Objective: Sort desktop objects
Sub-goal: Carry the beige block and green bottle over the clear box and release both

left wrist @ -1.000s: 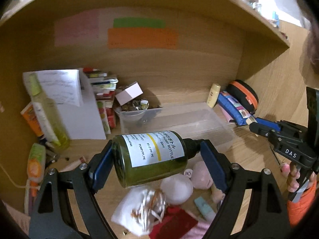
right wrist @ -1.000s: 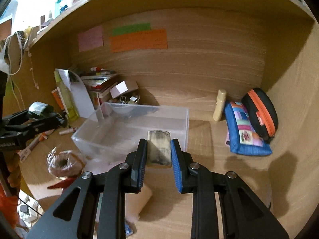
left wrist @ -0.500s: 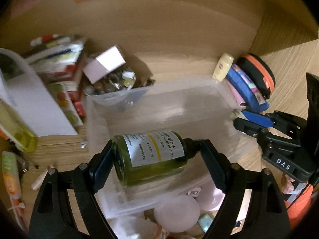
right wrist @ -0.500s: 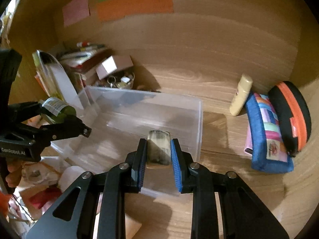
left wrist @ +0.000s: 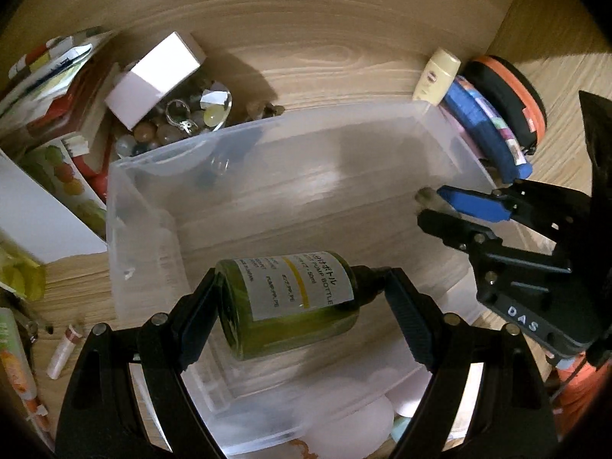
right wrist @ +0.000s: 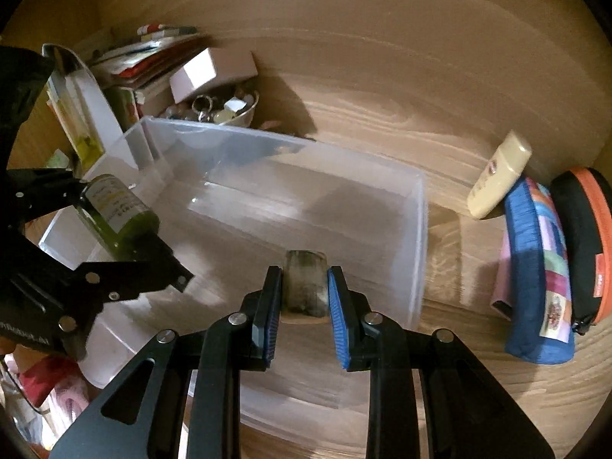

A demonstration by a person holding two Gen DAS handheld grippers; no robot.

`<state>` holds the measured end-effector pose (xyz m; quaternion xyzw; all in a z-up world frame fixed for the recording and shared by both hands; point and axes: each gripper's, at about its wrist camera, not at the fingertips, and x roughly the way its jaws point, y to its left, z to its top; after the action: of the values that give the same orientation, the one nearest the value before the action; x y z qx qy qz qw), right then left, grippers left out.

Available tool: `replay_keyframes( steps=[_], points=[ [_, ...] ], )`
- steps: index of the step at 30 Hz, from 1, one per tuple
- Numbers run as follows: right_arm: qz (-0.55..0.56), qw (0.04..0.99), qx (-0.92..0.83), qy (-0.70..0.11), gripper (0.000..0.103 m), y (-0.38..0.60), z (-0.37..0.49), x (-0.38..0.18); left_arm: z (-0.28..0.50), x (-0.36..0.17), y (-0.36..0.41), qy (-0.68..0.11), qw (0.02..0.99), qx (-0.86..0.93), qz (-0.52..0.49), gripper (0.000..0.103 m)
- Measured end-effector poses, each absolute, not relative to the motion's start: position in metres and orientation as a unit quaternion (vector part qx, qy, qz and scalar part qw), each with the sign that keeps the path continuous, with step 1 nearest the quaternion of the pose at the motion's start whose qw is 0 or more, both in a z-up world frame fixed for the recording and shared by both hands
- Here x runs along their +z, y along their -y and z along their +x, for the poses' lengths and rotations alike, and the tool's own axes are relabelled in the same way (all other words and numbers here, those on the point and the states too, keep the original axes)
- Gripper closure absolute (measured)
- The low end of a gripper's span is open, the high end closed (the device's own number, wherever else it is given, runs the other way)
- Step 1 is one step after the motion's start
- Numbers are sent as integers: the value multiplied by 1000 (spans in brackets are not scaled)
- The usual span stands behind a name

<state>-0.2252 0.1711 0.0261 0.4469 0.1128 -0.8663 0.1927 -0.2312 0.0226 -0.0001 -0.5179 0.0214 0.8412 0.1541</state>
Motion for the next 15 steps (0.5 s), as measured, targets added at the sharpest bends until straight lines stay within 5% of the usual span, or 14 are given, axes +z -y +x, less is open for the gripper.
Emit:
replay_keyframes(
  steps=[9,13,15],
  points=[
    [442,180,-870,-126,81,-167,-224,24,-234,-1,-22,-34,153,845,-511,18],
    [429,167,-878,-131,57,-169,-218,29,-232,2,-21,-36,151,852,-499,17],
    [419,161,-884,-129,55,-172,-213,33,-228,4,-23,-45,145,858,-490,17]
  ],
)
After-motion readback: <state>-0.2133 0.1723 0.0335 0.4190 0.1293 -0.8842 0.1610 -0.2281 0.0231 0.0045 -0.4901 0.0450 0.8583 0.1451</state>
